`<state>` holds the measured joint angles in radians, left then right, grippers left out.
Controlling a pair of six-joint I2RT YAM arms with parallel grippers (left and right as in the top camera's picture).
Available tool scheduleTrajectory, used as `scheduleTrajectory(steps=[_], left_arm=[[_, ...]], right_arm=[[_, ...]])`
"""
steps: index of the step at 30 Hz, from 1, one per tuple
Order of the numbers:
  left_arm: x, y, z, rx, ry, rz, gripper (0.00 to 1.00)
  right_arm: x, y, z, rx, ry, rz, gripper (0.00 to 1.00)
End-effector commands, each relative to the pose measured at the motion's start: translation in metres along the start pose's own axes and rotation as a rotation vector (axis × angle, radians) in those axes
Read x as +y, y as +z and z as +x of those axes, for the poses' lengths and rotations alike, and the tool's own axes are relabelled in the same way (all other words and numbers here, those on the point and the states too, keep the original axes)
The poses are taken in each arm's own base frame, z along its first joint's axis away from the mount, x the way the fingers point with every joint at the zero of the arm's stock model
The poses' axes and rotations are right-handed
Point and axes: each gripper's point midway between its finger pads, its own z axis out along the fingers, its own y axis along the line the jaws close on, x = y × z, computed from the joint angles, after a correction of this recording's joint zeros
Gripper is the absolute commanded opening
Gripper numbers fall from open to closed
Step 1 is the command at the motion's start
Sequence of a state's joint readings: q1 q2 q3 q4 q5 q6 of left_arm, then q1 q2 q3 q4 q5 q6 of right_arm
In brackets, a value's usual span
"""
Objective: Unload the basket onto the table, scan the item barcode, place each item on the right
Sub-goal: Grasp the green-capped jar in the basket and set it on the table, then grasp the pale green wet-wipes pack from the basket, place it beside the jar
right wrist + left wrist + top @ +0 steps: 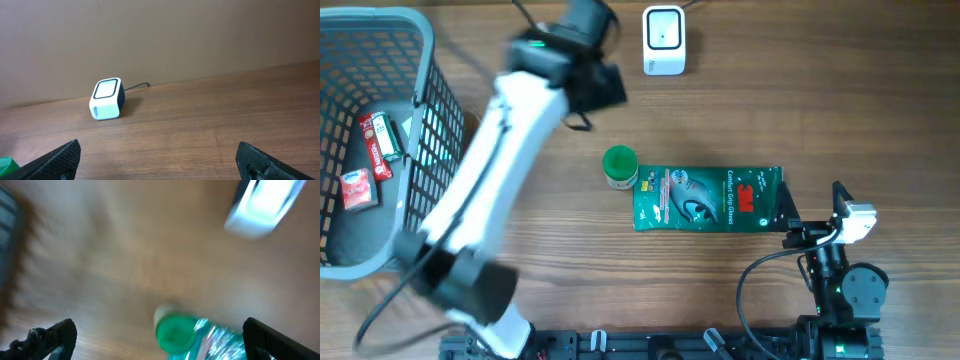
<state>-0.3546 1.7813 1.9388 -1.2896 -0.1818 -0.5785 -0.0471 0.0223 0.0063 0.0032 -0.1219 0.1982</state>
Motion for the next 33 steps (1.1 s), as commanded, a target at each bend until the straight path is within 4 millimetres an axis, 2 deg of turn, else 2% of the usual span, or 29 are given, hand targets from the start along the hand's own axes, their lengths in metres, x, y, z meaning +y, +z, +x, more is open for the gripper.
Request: scheduleTrajectory(steps=[1,3,6,8,10,11,14,19,20,23,26,33], left_arm=[[0.083,-0.114,-0.072,-0.385,-0.216,-0.039,1.00],[0.125,-0.142,-0.080,-0.459,-0.314,-0.065,1.00],[0.198,-0.165,-0.076,-0.500,-0.472,-0.181,1.00],[0.237,-0.168,-0.067,-0.482,-0.585,-0.248,1.00],[0.283,-0.159,-0.054,-0.413,-0.734,-0.265,1.00],[0.293,-0.153,-0.051,-0.389,-0.774,-0.254,1.00],[0.317,-0.132,-0.040,-0.316,-0.851,-0.213,1.00],[0.346,-0.069,-0.014,-0.185,-0.881,-0.194,1.00],[0.349,-0.049,-0.005,-0.155,-0.888,-0.199,1.00],[0.351,-0.003,0.013,-0.100,-0.868,-0.178,1.00],[0.337,0.038,0.019,-0.088,-0.748,-0.052,1.00],[0.346,0.089,0.029,-0.058,-0.746,-0.048,1.00]], right_arm=[[-0.001,0.000,-0.001,-0.008,0.011,0.008,1.00],[-0.001,0.000,-0.001,-0.008,0.011,0.008,1.00],[-0.001,0.000,-0.001,-0.008,0.011,0.008,1.00],[-0.001,0.000,-0.001,-0.008,0.011,0.007,1.00],[-0.001,0.000,-0.001,-0.008,0.011,0.008,0.99],[-0.001,0.000,-0.001,-0.008,0.011,0.008,1.00],[-0.001,0.000,-0.001,-0.008,0.011,0.008,1.00],[-0.001,0.000,-0.001,-0.008,0.011,0.008,1.00],[-0.001,0.000,-0.001,-0.008,0.011,0.008,1.00],[-0.001,0.000,-0.001,-0.008,0.011,0.007,1.00],[-0.001,0.000,-0.001,-0.008,0.011,0.008,1.00],[-0.001,0.000,-0.001,-0.008,0.011,0.008,1.00]])
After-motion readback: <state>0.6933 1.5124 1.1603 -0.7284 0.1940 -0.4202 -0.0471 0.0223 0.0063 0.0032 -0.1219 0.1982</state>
